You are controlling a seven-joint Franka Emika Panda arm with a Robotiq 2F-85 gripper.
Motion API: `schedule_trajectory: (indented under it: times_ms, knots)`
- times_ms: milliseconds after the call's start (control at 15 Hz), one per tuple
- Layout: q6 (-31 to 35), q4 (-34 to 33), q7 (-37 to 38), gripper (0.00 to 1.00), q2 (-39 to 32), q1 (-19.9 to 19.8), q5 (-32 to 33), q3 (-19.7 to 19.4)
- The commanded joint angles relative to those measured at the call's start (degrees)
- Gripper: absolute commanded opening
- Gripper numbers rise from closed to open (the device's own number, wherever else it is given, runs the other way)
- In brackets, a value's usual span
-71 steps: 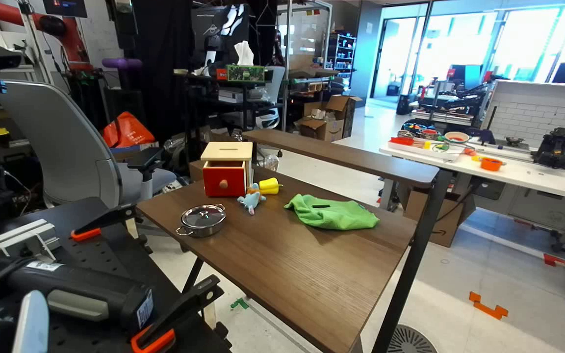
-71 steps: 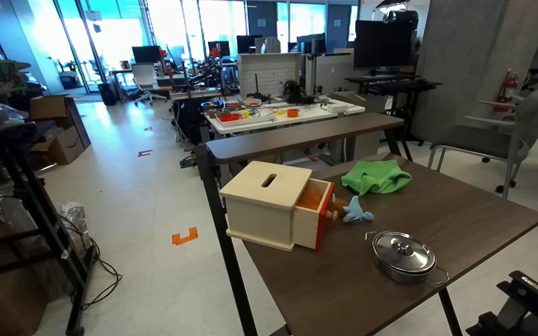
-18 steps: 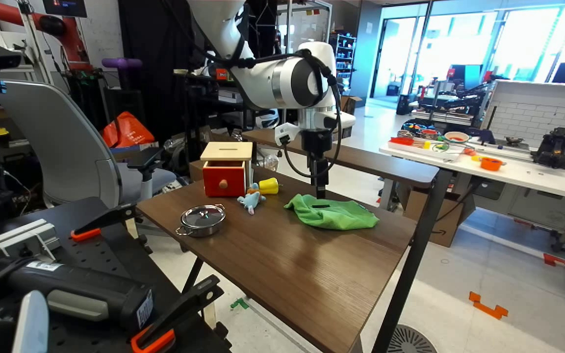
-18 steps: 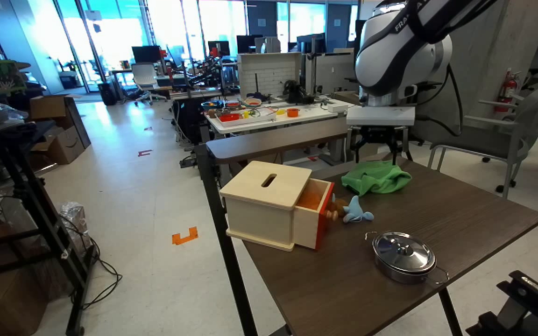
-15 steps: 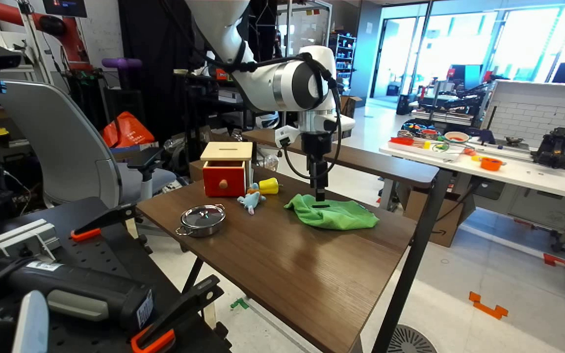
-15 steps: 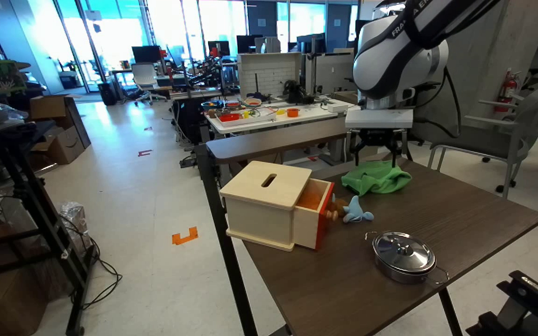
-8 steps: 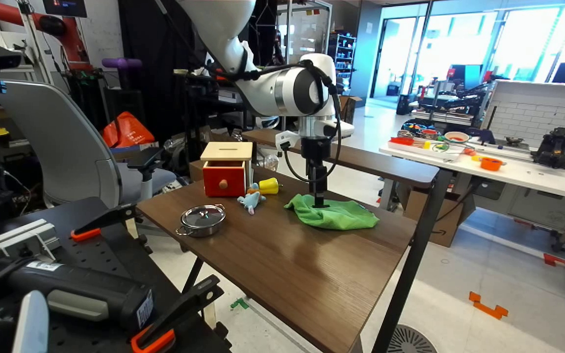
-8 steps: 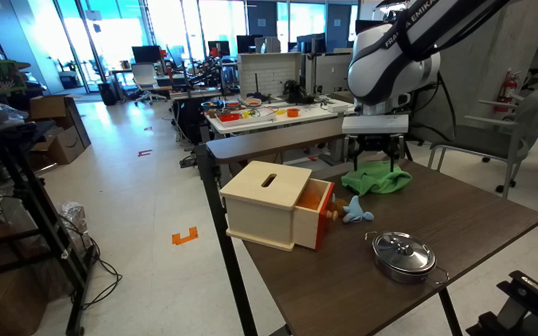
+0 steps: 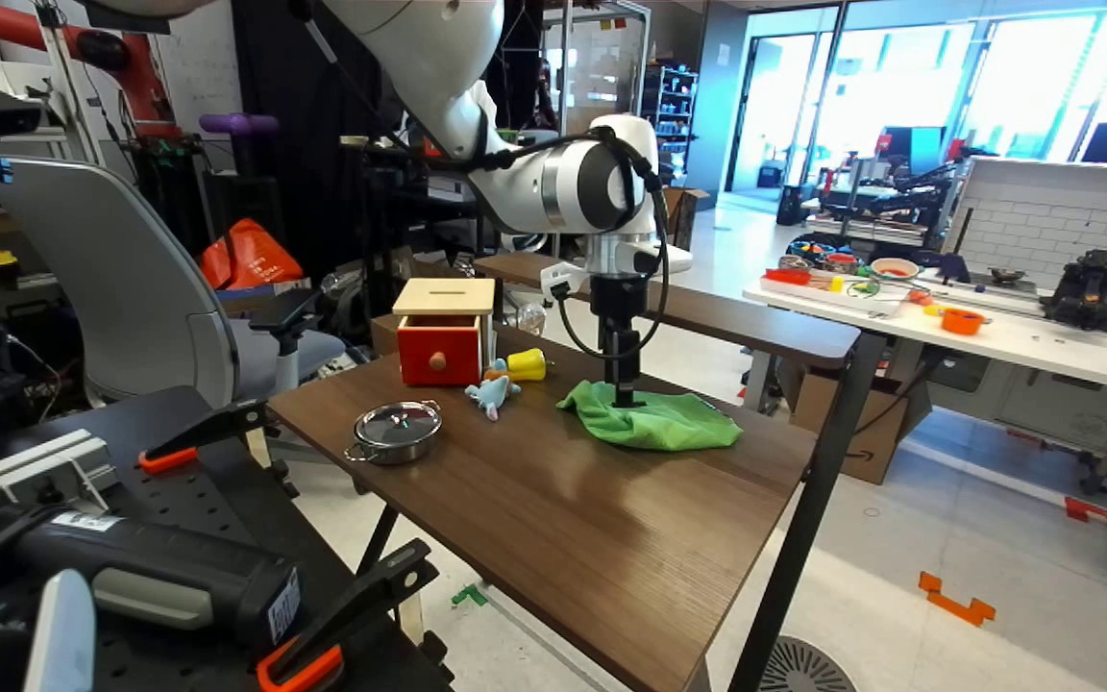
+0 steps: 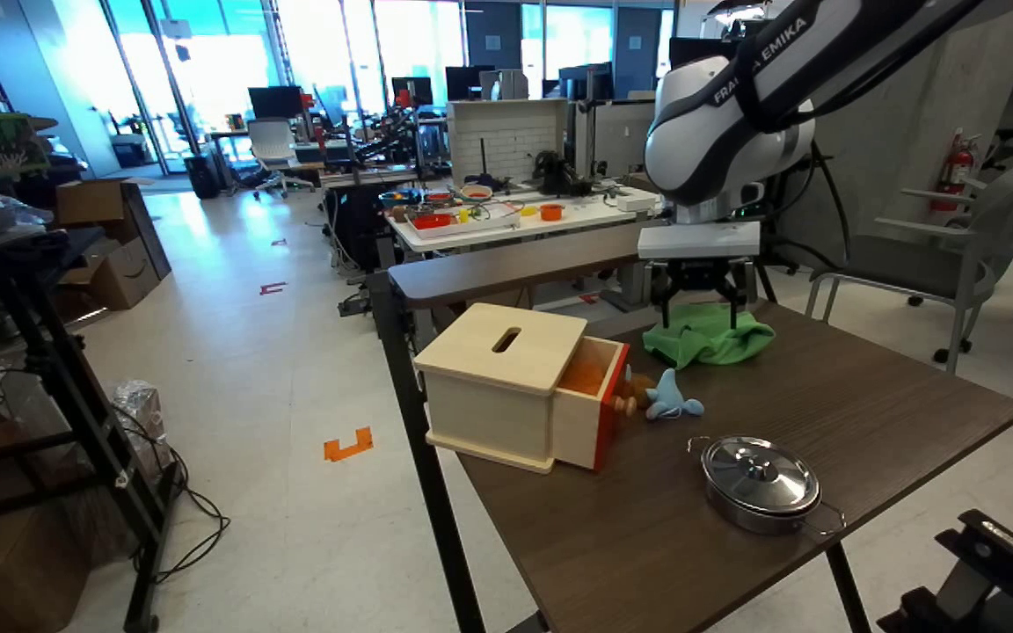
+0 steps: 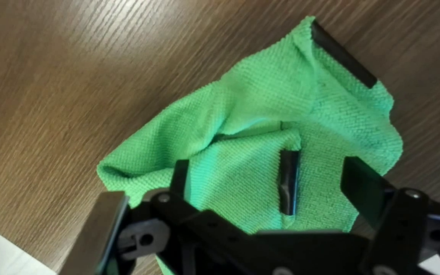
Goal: Move the green cloth to the front
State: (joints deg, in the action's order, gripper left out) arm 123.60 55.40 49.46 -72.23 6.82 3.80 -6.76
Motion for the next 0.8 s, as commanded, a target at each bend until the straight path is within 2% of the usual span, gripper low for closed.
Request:
schedule_trajectory:
  times_ms: [0, 733]
  knots:
    - [-3.5, -6.5, 0.4, 1.0, -3.6, 0.1, -0.8, -0.6]
    - [-6.9, -13.9, 0.8, 1.0, -8.4, -0.6, -0.8, -0.5]
